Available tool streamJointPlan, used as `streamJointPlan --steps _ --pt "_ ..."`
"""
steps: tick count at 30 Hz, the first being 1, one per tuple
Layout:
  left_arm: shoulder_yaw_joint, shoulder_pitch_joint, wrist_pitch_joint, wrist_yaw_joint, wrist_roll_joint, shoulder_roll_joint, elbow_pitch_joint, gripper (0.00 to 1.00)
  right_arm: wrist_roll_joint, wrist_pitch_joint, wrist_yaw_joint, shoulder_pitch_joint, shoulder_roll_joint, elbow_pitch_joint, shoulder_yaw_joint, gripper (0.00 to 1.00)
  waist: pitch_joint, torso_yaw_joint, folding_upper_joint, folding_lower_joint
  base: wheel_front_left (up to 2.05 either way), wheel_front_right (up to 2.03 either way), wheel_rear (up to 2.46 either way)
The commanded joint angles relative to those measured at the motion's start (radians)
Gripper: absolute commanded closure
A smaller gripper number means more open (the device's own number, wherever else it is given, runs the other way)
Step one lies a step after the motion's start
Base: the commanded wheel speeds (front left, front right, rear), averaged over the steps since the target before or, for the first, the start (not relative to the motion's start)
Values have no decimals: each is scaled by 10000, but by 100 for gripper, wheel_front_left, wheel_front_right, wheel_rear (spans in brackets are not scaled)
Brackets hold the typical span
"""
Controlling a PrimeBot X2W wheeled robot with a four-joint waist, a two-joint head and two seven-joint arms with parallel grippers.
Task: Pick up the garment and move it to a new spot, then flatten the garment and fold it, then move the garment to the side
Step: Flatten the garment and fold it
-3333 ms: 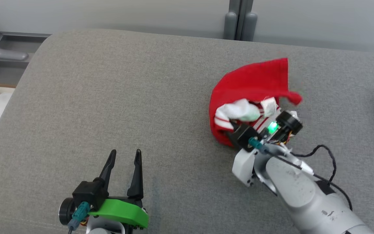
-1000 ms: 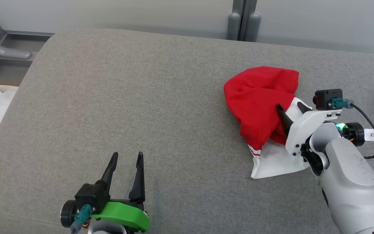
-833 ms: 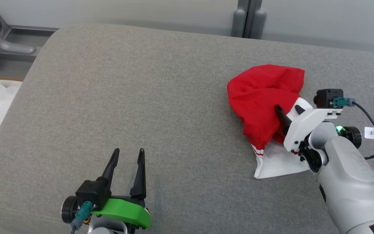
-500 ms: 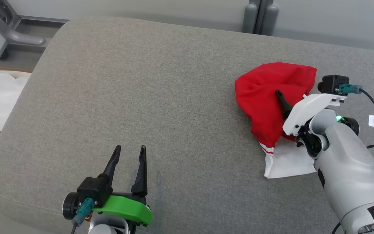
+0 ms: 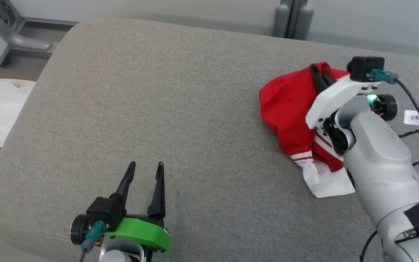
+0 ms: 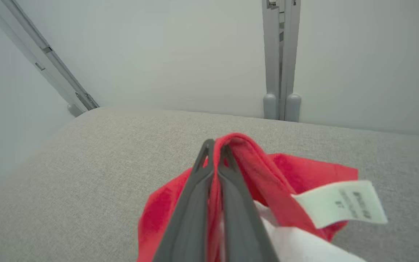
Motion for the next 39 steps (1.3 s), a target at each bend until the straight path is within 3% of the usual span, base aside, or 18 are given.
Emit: streamJointPlan --steps 1,9,18,26,27,28,29,39 --pt "35 -115 3 20 -62 13 22 0 -131 -167 -15 -151 69 -122 310 100 -70 -42 0 0 0 0 0" --pt "74 -36 3 -28 33 13 56 0 -725 -77 -15 -52 216 -623 3292 100 -289 -35 0 0 0 0 0" --pt "-105 -127 3 -16 -132 11 21 0 24 777 -15 834 216 -1729 7570 100 -209 317 0 0 0 0 0" --pt "-152 -121 3 103 -212 11 3 0 470 1455 -15 1018 220 -2315 9921 100 -221 423 0 0 0 0 0" --pt "-138 -106 3 128 -222 13 -3 0 484 1436 -15 986 218 -2344 10043 84 -232 397 0 0 0 0 0" --pt "-112 -76 3 138 -230 13 -24 0 519 1385 -15 978 220 -2371 10166 56 -251 346 0 0 0 0 0" --pt "-103 -54 1 148 -239 11 -38 0 551 1315 -15 990 223 -2409 10233 0 -265 305 0 0 0 0 0" --pt "126 227 3 113 -35 14 -35 0 794 289 -15 1438 221 -2763 9470 0 -614 -511 0 0 0 0 0"
